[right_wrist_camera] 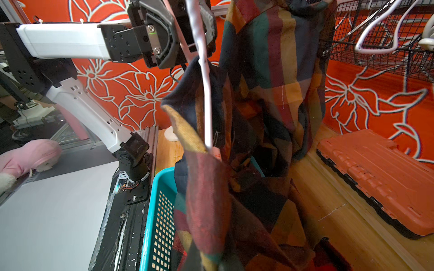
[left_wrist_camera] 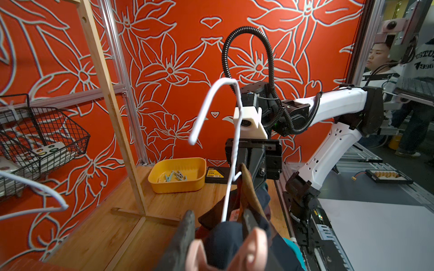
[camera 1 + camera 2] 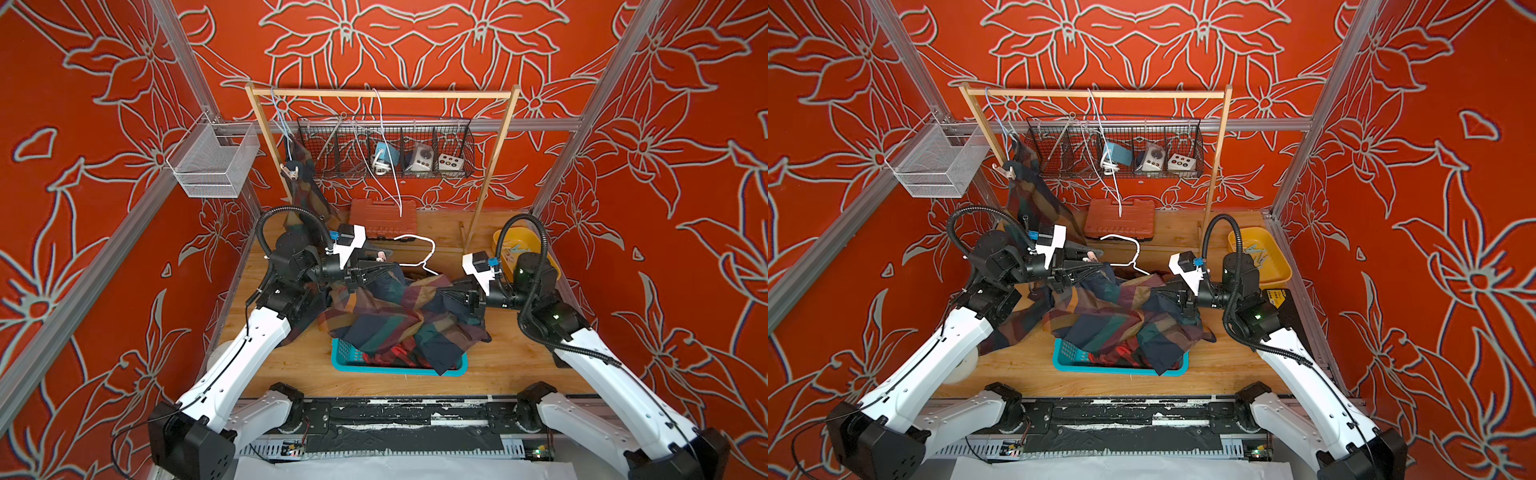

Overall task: Remove the clothespins securing long-sleeve shirts to the hanger
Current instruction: Remove the clamp from the hanger, then place the hanger in the bin.

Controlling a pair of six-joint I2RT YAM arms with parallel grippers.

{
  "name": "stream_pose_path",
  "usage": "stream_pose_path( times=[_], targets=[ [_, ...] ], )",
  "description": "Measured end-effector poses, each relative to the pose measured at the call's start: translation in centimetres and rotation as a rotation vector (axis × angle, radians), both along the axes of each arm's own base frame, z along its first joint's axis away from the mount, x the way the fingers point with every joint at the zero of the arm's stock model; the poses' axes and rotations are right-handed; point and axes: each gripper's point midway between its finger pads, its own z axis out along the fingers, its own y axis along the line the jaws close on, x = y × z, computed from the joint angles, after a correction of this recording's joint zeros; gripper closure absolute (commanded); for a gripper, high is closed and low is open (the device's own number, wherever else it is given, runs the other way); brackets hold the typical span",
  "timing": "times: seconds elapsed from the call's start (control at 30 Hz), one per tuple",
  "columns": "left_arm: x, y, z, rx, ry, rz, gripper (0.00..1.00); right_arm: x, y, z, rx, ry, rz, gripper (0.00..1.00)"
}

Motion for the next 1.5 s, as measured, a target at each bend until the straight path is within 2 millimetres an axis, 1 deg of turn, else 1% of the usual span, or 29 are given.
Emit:
stream_pose_path(
  times=[0.13, 0.17, 0.43, 0.53, 0.6, 0.67, 0.77, 0.9, 0.97, 1.0, 1.1, 1.17, 1.23, 1.3, 1.37, 1.4, 1.5],
  targets=[
    [0.0, 0.0, 0.1, 0.002, 0.001, 0.001, 0.98, 0.0, 0.0, -0.1, -0.002, 0.002, -0.002, 1.0],
    [0.0, 0.0, 0.1, 0.003, -0.004, 0.002, 1.0, 0.0, 0.0, -0.1, -0.002, 0.002, -0.004, 1.0],
    [0.1, 0.0, 0.1, 0.004, -0.005, 0.007, 1.0, 0.4, -0.1, -0.3, -0.01, 0.008, -0.023, 1.0],
    [0.2, 0.1, 0.3, 0.003, -0.003, 0.022, 1.0, 1.2, 0.1, -0.8, -0.027, 0.028, -0.044, 1.0],
    [0.3, 0.2, 0.9, -0.002, -0.014, 0.037, 1.0, 1.9, 0.2, -1.3, -0.042, 0.049, -0.059, 1.0],
    [0.0, 0.4, 1.7, -0.009, -0.032, 0.044, 1.0, 2.7, 0.4, -2.4, -0.07, 0.085, -0.082, 1.0],
    [-0.7, 0.7, 2.8, -0.022, -0.065, 0.051, 1.0, 3.3, 0.7, -4.4, -0.127, 0.14, -0.118, 1.0],
    [-1.4, 1.0, 3.8, -0.042, -0.091, 0.061, 1.0, 2.7, 1.5, -5.9, -0.181, 0.165, -0.136, 1.0],
    [-1.7, 1.3, 4.2, -0.055, -0.101, 0.074, 1.0, 2.6, 1.5, -7.1, -0.204, 0.193, -0.166, 1.0],
    [-1.9, 1.4, 4.2, -0.061, -0.1, 0.08, 1.0, 2.7, 1.4, -7.9, -0.216, 0.211, -0.188, 0.97],
    [-1.9, 1.6, 4.2, -0.079, -0.093, 0.111, 1.0, 2.8, 0.4, -11.3, -0.277, 0.281, -0.28, 0.74],
    [-1.5, 1.6, 4.1, -0.091, -0.075, 0.139, 1.0, 2.9, -0.6, -13.3, -0.318, 0.321, -0.35, 0.61],
    [-1.2, 1.3, 3.8, -0.1, -0.055, 0.167, 1.0, 2.9, -1.5, -13.9, -0.338, 0.326, -0.406, 0.54],
    [-0.8, 0.9, 3.5, -0.11, -0.036, 0.203, 1.0, 3.1, -2.3, -13.1, -0.33, 0.298, -0.461, 0.52],
    [-0.2, 0.7, 3.4, -0.123, -0.016, 0.248, 1.0, 3.2, -3.3, -11.2, -0.299, 0.239, -0.516, 0.5],
    [0.1, 0.7, 3.3, -0.13, -0.003, 0.269, 1.0, 3.2, -3.6, -10.2, -0.281, 0.212, -0.535, 0.5],
    [1.3, 1.1, 3.1, -0.152, 0.032, 0.341, 1.0, 2.8, -4.1, -5.8, -0.199, 0.101, -0.574, 0.5]
  ],
)
